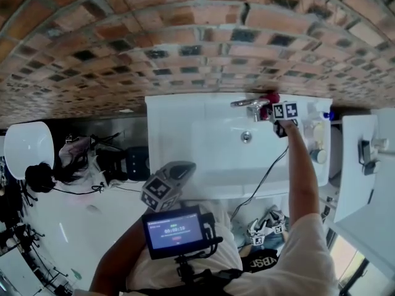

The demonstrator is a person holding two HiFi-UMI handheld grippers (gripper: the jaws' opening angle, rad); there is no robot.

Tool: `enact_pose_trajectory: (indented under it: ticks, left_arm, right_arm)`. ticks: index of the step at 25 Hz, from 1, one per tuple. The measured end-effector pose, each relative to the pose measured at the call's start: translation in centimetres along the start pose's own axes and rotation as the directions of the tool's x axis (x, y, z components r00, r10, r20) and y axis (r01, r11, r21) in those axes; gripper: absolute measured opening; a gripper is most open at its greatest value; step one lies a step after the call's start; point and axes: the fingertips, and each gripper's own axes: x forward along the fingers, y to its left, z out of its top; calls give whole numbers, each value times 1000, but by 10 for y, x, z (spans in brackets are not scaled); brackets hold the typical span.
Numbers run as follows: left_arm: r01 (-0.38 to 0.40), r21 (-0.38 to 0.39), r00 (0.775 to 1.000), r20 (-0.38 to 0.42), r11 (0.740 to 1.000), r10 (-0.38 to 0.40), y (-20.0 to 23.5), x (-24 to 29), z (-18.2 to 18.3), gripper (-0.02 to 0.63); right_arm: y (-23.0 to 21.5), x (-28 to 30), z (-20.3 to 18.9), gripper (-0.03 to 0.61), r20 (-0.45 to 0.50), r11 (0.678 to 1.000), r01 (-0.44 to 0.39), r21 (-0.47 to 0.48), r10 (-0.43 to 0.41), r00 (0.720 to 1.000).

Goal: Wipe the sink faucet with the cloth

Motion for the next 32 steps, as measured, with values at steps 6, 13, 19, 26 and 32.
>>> enact_pose_trajectory:
  ticks: [6,13,19,26,32]
  left_arm:
    - [-8,2,1000,-5,1000,8,0,-5,-7,-8]
    - [-16,-6,1000,-8,1000,16,4,-13,-12,-9]
    - [-6,7,1000,1,1000,6,3,-14,-8,-8]
    - [-4,11,1000,-1,1000,4,5,-17,-10,-9]
    - [9,0,1000,-9,1000,-9,2,-18,-12,-8]
  right_arm:
    - [3,-3,3,94,99,986,-104,129,91,991]
    - [21,-31,25,86,245,969,-218,116,185,952]
    - [31,-51,31,86,298,960,-263,97,224,928]
    - [34,-61,39,86,288,972,-236,14,222,932]
    - [57,-83,54,80,259,952,-292,-88,305,916]
